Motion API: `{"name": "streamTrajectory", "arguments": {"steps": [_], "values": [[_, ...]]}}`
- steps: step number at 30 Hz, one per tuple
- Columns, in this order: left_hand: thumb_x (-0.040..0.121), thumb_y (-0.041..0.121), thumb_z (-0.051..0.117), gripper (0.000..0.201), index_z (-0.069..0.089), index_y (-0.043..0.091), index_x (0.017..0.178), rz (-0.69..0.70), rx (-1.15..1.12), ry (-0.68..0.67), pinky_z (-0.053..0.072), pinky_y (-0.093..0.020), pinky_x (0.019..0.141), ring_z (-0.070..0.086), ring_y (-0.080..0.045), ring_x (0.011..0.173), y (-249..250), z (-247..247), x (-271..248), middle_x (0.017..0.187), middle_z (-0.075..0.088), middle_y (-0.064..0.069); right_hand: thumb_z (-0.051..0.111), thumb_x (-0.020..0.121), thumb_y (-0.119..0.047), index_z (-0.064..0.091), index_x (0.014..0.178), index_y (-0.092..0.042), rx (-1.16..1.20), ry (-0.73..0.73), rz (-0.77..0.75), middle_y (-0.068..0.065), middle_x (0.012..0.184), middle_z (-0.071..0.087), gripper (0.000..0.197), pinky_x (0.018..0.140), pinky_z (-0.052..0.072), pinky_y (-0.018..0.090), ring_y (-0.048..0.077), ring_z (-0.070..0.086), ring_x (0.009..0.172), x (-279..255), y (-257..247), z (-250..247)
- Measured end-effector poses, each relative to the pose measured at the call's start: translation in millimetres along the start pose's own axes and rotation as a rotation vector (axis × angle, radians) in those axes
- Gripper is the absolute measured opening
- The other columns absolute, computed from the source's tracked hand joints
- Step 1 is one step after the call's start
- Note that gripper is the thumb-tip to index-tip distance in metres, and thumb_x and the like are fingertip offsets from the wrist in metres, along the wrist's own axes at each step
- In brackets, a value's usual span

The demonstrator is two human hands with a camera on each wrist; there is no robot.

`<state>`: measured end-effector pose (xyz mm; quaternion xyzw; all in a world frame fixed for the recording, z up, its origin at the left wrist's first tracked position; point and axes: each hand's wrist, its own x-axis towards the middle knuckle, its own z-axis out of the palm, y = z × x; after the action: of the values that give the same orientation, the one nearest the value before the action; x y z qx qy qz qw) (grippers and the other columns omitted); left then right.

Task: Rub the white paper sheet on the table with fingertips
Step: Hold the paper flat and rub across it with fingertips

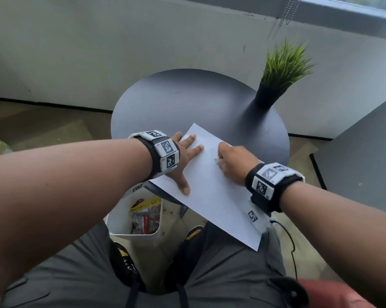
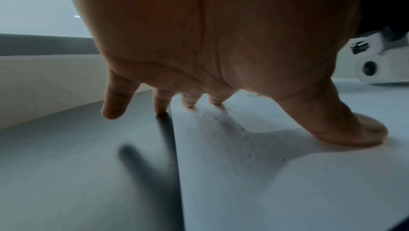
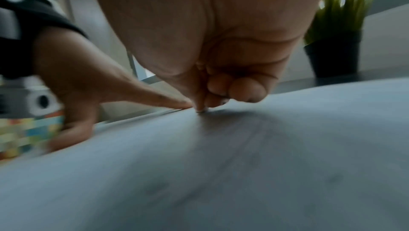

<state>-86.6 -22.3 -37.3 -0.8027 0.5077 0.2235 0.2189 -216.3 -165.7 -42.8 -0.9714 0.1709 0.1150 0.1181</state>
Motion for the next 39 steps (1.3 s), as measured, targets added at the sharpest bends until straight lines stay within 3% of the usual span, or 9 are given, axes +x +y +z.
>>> {"name": "streamTrajectory", "arguments": {"steps": [5,10,17,21,24,27,32,37,39], "values": [[0.058,0.084,0.070,0.140,-0.018,0.035,0.155,0.010,0.029,-0.019,0.016,-0.063,0.114,-0.009,-0.036,0.151,-1,-2,-1,0.164,-0.022,-0.001,0.047,0.094,-0.023,0.044,0.092,-0.018,0.015,-0.212,-0.380,0.003,0.084,0.056,0.007,0.067,0.044,0.036,0.025,0.050,0.078,-26,-27,15],[0.058,0.083,0.071,0.139,-0.016,0.034,0.156,0.001,0.014,-0.015,0.018,-0.060,0.115,-0.008,-0.034,0.151,-2,-3,-3,0.165,-0.019,-0.001,0.054,0.092,-0.037,0.049,0.090,-0.023,0.121,-0.055,-0.022,0.004,0.084,0.062,0.015,0.073,0.053,0.041,0.027,0.058,0.079,7,11,0],[0.060,0.081,0.071,0.137,-0.006,0.025,0.159,0.026,-0.097,0.031,0.010,-0.058,0.119,-0.010,-0.028,0.152,18,0,-6,0.165,-0.016,-0.004,0.054,0.092,-0.042,0.051,0.097,-0.022,0.139,-0.048,0.064,0.004,0.097,0.063,0.021,0.080,0.053,0.041,0.026,0.059,0.087,11,10,5],[0.057,0.084,0.069,0.140,-0.011,0.027,0.157,0.023,-0.105,0.062,0.012,-0.063,0.117,-0.014,-0.026,0.152,12,13,-3,0.164,-0.020,-0.001,0.054,0.092,-0.035,0.051,0.098,-0.016,0.139,0.010,0.117,0.008,0.099,0.062,0.021,0.071,0.049,0.034,0.029,0.058,0.087,12,4,0],[0.056,0.083,0.071,0.142,-0.012,0.028,0.157,0.015,-0.091,0.046,0.013,-0.066,0.116,-0.014,-0.026,0.152,9,10,-4,0.164,-0.022,0.000,0.048,0.095,-0.030,0.047,0.097,-0.016,0.081,0.016,-0.065,0.011,0.099,0.062,0.015,0.068,0.040,0.033,0.032,0.056,0.089,-5,-18,13],[0.059,0.081,0.072,0.142,-0.014,0.026,0.157,0.026,-0.071,0.025,0.012,-0.062,0.117,-0.015,-0.028,0.152,10,8,-6,0.164,-0.023,-0.002,0.049,0.094,-0.029,0.048,0.091,-0.018,0.038,-0.144,-0.292,0.006,0.092,0.064,0.012,0.069,0.044,0.035,0.027,0.054,0.083,-24,-30,15],[0.063,0.077,0.073,0.138,-0.015,0.028,0.157,0.024,-0.073,0.023,0.012,-0.057,0.118,-0.017,-0.029,0.151,12,5,-10,0.164,-0.024,-0.002,0.049,0.093,-0.033,0.048,0.097,-0.018,0.047,0.006,0.064,0.010,0.099,0.062,0.015,0.072,0.049,0.036,0.031,0.059,0.087,5,2,0],[0.063,0.076,0.074,0.137,-0.017,0.032,0.156,0.036,-0.061,0.000,0.012,-0.059,0.117,-0.017,-0.031,0.151,12,2,-11,0.163,-0.025,-0.004,0.051,0.093,-0.023,0.051,0.099,-0.018,0.023,-0.169,-0.312,0.008,0.099,0.064,0.009,0.069,0.040,0.032,0.029,0.057,0.091,-23,-35,17],[0.063,0.076,0.074,0.137,-0.017,0.034,0.156,0.034,-0.059,0.001,0.014,-0.059,0.117,-0.017,-0.031,0.151,11,3,-10,0.163,-0.025,-0.003,0.053,0.091,-0.026,0.054,0.097,-0.021,0.044,-0.150,-0.213,0.004,0.095,0.064,0.008,0.071,0.043,0.031,0.026,0.059,0.091,-10,-20,7]]}}
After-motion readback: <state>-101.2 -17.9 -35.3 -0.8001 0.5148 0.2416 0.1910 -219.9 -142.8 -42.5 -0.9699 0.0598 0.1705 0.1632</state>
